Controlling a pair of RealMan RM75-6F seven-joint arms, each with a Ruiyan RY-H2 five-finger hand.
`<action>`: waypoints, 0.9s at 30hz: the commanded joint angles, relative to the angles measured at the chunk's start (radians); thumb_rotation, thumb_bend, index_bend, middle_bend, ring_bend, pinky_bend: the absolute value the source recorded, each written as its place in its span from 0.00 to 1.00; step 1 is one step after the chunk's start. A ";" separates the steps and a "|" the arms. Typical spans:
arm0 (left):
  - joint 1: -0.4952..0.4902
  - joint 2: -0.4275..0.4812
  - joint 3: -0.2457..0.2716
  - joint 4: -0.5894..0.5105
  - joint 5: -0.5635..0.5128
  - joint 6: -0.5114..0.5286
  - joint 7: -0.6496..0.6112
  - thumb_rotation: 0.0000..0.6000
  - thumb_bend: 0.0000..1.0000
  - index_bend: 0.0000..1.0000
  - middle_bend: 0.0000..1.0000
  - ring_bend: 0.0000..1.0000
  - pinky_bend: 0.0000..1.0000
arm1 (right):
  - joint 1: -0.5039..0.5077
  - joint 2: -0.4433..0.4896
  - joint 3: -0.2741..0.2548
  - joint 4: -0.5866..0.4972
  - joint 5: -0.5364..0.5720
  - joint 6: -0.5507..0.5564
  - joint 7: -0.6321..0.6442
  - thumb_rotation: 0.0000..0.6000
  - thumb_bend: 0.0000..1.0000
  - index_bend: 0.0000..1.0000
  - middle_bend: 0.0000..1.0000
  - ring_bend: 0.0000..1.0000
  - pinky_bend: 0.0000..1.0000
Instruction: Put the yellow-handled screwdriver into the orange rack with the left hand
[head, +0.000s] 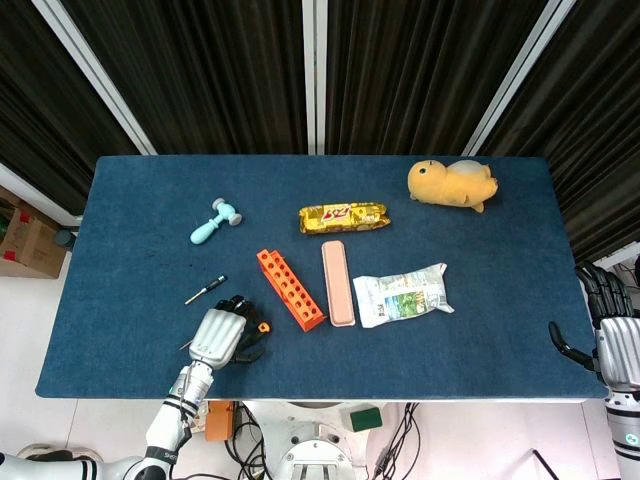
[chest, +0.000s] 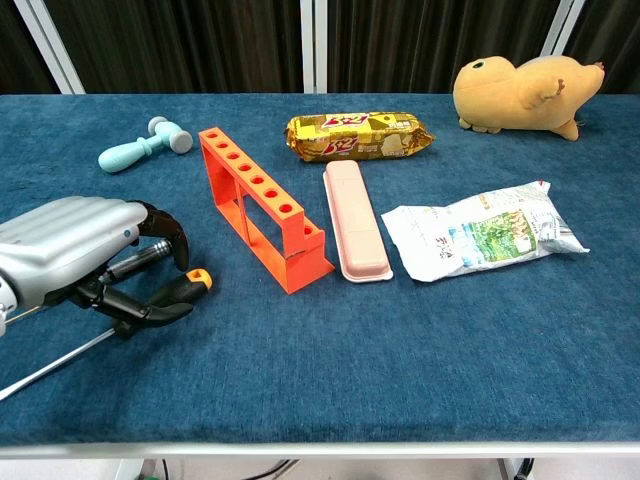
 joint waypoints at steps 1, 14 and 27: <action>-0.002 -0.004 0.001 0.008 -0.011 -0.002 -0.008 0.60 0.19 0.41 0.29 0.17 0.29 | 0.000 -0.001 0.001 0.000 -0.001 0.002 0.000 1.00 0.35 0.00 0.00 0.00 0.00; -0.019 -0.034 0.007 0.037 -0.047 0.004 0.016 0.60 0.21 0.45 0.29 0.17 0.29 | -0.003 -0.005 0.006 0.004 0.001 0.010 0.011 1.00 0.36 0.00 0.00 0.00 0.00; -0.017 -0.063 0.032 0.066 -0.027 0.031 0.020 0.83 0.28 0.58 0.29 0.17 0.29 | -0.006 -0.004 0.009 0.005 0.001 0.016 0.021 1.00 0.36 0.00 0.00 0.00 0.00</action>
